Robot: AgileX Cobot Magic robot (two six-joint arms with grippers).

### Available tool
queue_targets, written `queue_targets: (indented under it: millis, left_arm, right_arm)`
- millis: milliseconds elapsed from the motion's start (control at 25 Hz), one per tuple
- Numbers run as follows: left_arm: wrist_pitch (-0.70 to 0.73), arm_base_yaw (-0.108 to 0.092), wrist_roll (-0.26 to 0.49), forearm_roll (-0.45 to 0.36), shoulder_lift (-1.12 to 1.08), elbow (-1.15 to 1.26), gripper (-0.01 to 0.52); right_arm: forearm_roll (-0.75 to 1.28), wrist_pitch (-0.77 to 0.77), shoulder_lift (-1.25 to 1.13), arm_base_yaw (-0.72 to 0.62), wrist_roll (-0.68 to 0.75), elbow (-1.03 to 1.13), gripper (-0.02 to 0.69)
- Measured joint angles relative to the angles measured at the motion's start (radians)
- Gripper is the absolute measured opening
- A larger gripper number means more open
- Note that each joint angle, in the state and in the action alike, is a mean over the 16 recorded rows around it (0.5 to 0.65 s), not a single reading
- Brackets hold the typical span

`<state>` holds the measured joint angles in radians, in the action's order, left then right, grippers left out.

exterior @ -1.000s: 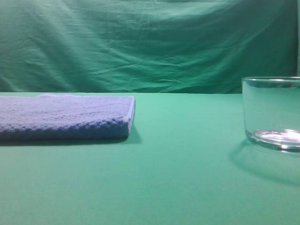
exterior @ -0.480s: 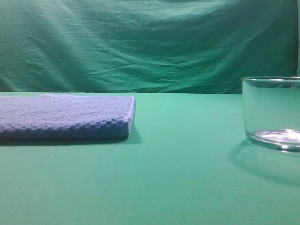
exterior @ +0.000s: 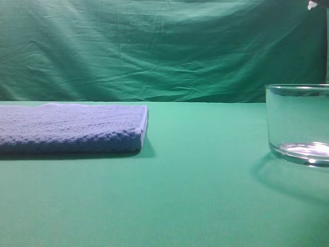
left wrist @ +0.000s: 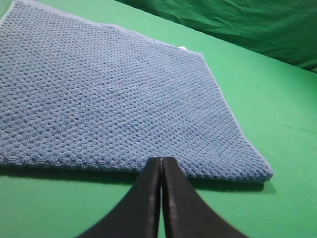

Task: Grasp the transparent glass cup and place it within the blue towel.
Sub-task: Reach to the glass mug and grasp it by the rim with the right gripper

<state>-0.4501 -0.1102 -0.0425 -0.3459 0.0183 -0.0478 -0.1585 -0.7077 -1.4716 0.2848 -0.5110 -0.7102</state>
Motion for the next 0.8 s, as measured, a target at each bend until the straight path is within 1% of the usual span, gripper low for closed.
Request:
queue_targets:
  millis: [80,160,640,720,800]
  left_arm:
    - [0.0,0.0,0.0,0.0,0.0,0.0,0.0]
    - [0.0,0.0,0.0,0.0,0.0,0.0,0.0]
    - [0.0,0.0,0.0,0.0,0.0,0.0,0.0]
    - [0.0,0.0,0.0,0.0,0.0,0.0,0.0]
    - [0.0,0.0,0.0,0.0,0.0,0.0,0.0]
  right_arm:
    - [-0.001,0.009,-0.009,0.0,-0.01,-0.006,0.539]
    - [-0.002,0.016,-0.014,0.0,-0.019,-0.013,0.498]
    - [-0.005,-0.005,-0.031,0.002,-0.063,-0.07,0.162]
    - [-0.005,-0.017,-0.031,0.003,-0.066,-0.085,0.124]
    - [-0.006,-0.031,-0.031,0.003,-0.069,-0.1,0.107]
